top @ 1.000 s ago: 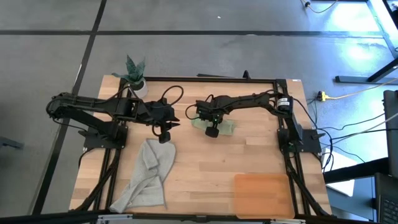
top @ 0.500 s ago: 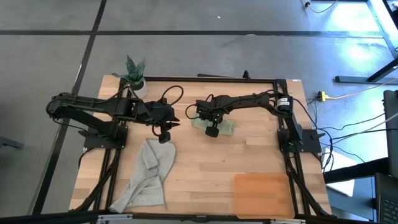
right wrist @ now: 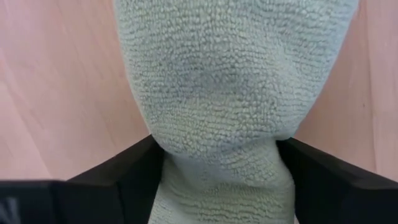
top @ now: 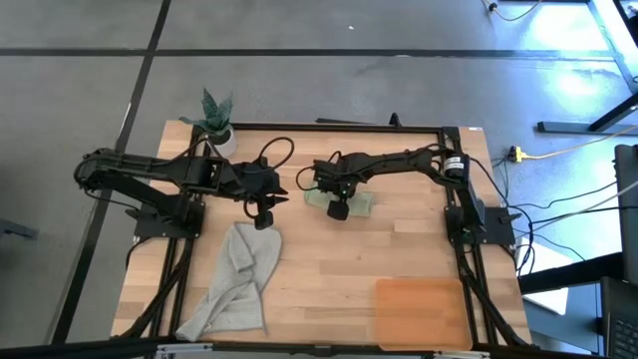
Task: Roll microfiber towels into tight, uniform cylinder then place into a basket
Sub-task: Put the green microfiber cloth into the orange bin
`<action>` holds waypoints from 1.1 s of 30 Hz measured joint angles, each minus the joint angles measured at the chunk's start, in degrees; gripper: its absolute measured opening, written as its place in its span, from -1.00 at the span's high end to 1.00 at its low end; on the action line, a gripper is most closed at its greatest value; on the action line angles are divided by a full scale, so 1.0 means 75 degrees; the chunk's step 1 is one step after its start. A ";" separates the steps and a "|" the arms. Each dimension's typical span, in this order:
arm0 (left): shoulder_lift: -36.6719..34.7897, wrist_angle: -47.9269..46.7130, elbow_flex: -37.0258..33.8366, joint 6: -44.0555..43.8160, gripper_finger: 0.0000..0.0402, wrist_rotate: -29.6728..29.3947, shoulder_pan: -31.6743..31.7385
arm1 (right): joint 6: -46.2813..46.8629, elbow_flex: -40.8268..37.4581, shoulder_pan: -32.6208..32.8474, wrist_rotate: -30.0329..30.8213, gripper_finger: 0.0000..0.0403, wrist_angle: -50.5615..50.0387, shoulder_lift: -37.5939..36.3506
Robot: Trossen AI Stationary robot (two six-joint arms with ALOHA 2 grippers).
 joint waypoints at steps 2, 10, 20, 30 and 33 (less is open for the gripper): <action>0.0000 -0.0003 0.0000 -0.0002 0.67 0.0001 0.0000 | 0.0004 0.0000 0.0000 -0.0003 -0.36 0.0012 0.0000; 0.0000 -0.0003 0.0000 -0.0002 0.67 0.0001 0.0000 | -0.0015 0.0000 0.0003 -0.0029 -0.03 0.0016 0.0000; 0.0000 -0.0003 0.0000 -0.0003 0.67 -0.0001 0.0000 | -0.0036 0.0000 0.0006 -0.0026 0.25 0.0006 0.0000; 0.0000 -0.0002 0.0000 -0.0003 0.67 -0.0001 0.0000 | -0.0181 0.0000 0.0006 0.0006 0.29 0.0002 0.0000; 0.0000 -0.0002 0.0000 -0.0002 0.67 0.0001 0.0000 | -0.0196 0.0000 0.0006 0.0006 0.29 0.0013 0.0000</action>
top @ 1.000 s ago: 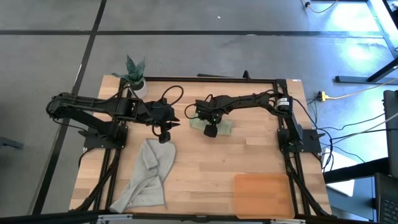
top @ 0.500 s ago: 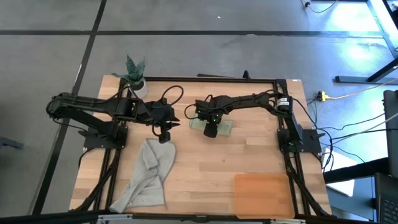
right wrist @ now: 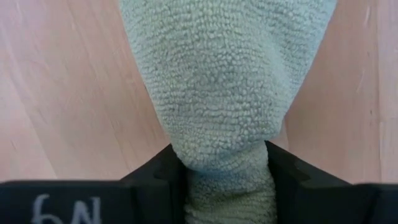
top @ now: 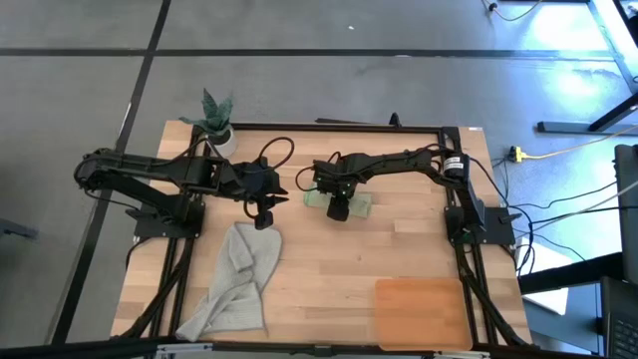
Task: Roll microfiber towels into tight, uniform cylinder then place into a basket
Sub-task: Put the green microfiber cloth into the orange bin
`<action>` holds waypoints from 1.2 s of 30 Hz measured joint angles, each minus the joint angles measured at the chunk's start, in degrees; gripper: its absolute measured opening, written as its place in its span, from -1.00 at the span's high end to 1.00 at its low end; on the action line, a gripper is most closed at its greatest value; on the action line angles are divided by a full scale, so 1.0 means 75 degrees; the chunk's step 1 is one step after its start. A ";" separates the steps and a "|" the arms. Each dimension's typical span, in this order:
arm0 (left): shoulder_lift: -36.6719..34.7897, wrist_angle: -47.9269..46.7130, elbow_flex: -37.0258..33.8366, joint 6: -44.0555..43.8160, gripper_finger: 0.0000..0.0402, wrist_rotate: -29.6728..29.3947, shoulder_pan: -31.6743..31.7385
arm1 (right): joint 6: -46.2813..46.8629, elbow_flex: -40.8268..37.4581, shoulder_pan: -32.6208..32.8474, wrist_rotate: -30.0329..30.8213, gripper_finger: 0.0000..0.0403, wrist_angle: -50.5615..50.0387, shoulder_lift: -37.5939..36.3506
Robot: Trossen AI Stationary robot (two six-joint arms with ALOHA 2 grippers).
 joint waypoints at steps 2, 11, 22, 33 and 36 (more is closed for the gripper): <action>0.0000 0.0000 0.0000 0.0000 0.67 0.0000 0.0000 | -0.0005 -0.0003 0.0000 0.0003 0.29 0.0011 0.0000; 0.0000 0.0000 0.0000 0.0000 0.67 0.0000 0.0000 | 0.0062 -0.0006 -0.0002 0.0011 0.29 0.0061 0.0000; 0.0000 0.0002 0.0000 0.0002 0.67 0.0000 0.0000 | 0.0792 -0.0006 -0.0009 -0.0119 0.29 0.0102 0.0000; 0.0000 0.0002 0.0000 0.0000 0.67 -0.0002 0.0000 | 0.0756 -0.0003 -0.0009 -0.0146 0.29 0.0102 0.0000; 0.0000 0.0002 0.0000 0.0000 0.67 -0.0001 0.0000 | 0.0611 -0.0003 -0.0009 -0.0161 0.29 0.0114 0.0000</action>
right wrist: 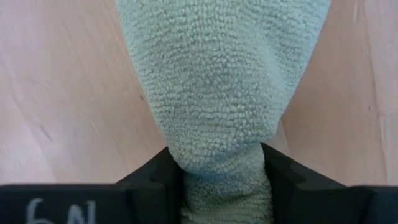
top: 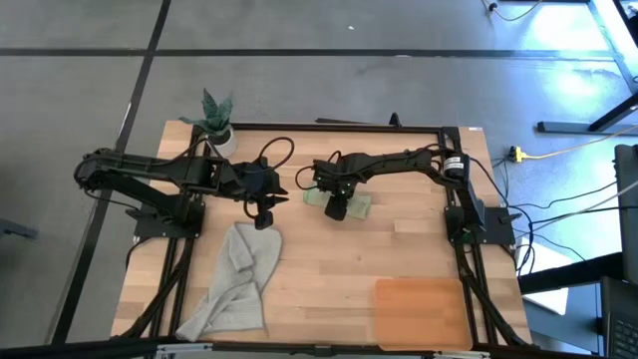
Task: Roll microfiber towels into tight, uniform cylinder then place into a basket
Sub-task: Put the green microfiber cloth into the orange bin
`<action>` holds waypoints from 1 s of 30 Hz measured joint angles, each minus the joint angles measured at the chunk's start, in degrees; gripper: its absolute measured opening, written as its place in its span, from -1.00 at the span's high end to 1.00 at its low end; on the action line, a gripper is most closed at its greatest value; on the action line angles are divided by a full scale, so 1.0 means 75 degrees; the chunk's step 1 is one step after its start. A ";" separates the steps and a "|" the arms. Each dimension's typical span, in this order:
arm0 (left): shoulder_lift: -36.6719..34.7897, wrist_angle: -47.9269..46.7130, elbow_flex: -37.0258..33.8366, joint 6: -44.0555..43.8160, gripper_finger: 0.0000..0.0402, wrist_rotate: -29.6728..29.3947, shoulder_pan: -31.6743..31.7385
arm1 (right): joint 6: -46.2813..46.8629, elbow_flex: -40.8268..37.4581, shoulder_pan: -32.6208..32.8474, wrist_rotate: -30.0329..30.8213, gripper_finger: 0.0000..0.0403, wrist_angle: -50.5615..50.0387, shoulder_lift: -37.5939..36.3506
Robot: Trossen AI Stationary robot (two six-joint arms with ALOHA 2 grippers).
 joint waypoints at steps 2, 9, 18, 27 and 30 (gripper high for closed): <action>0.0000 0.0000 0.0000 -0.0001 0.67 0.0000 0.0000 | -0.0028 0.0000 0.0003 -0.0016 0.29 0.0025 0.0000; 0.0000 -0.0001 0.0000 -0.0024 0.67 0.0000 0.0000 | 0.0214 0.0000 0.0003 -0.0023 0.29 0.0031 0.0000; 0.0000 -0.0002 0.0000 -0.0001 0.67 0.0000 0.0000 | 0.0338 -0.0042 0.0011 -0.0118 0.29 -0.0167 -0.0307; 0.0000 -0.0052 0.0000 -0.0004 0.67 -0.0001 0.0009 | 0.0619 -0.0032 0.0065 -0.0024 0.30 -0.1594 -0.1668; 0.0000 -0.0055 0.0000 -0.0002 0.67 -0.0001 0.0009 | 0.0644 -0.0020 0.0294 -0.0023 0.33 -0.1930 -0.2225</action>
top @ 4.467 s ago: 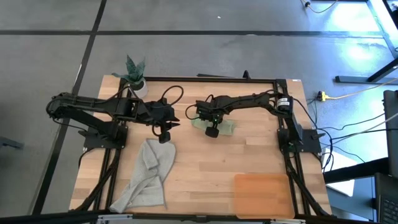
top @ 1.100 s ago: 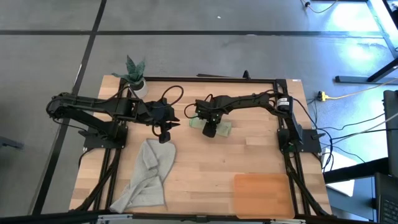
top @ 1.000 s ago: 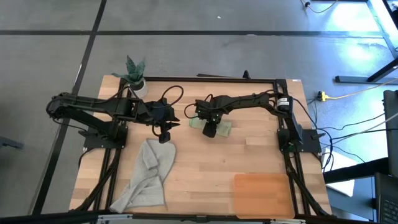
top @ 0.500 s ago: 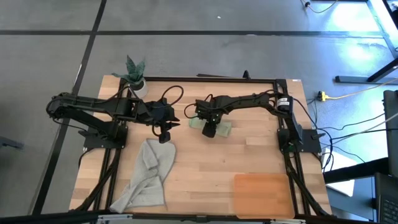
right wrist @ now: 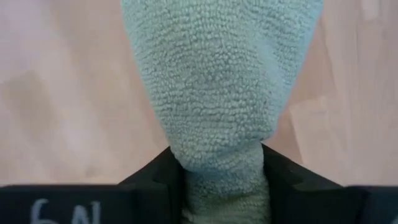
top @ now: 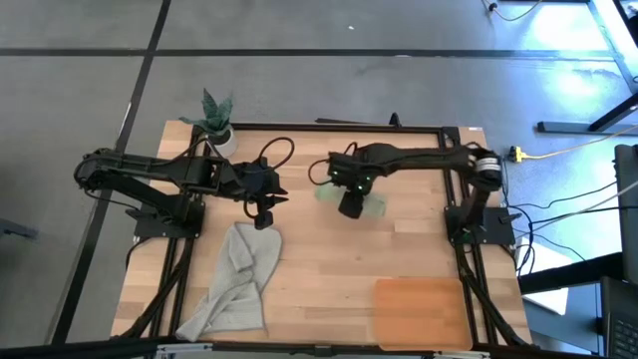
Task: Roll microfiber towels into tight, uniform cylinder then place into a basket
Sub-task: Put the green microfiber cloth into the orange bin
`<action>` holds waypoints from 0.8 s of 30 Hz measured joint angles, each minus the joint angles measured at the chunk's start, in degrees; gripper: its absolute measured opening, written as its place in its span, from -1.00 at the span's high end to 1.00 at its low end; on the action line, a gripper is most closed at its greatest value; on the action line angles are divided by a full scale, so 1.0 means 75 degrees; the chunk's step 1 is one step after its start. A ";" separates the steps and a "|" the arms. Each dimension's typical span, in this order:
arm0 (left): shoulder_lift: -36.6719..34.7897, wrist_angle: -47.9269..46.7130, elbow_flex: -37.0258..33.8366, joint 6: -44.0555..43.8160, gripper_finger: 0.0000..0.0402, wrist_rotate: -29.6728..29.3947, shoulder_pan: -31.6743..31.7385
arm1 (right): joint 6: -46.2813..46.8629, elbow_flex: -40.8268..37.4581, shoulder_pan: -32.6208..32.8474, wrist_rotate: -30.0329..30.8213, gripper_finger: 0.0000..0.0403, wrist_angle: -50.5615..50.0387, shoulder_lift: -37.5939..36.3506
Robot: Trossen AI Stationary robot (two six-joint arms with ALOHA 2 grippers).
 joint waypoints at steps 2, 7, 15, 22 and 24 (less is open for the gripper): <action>-0.0003 -0.0003 0.0000 0.0001 0.67 0.0000 0.0000 | 0.0114 0.0000 0.0228 0.0000 0.38 -0.0285 -0.0369; -0.0003 -0.0023 0.0003 0.0001 0.67 0.0000 0.0000 | 0.0711 0.0008 0.1141 0.0003 0.48 -0.1153 -0.1458; -0.0003 -0.0017 0.0006 0.0241 0.67 0.0062 -0.0006 | 0.1971 0.0017 0.3342 0.0009 0.49 -0.1791 -0.2672; -0.0003 0.0341 0.0006 0.1224 0.67 0.0555 -0.0262 | 0.3337 0.0017 0.5162 0.0009 0.48 -0.1795 -0.2652; -0.0003 0.0446 0.0006 0.1404 0.67 0.0562 -0.0350 | 0.3776 0.0017 0.5564 0.0012 0.48 -0.1771 -0.2586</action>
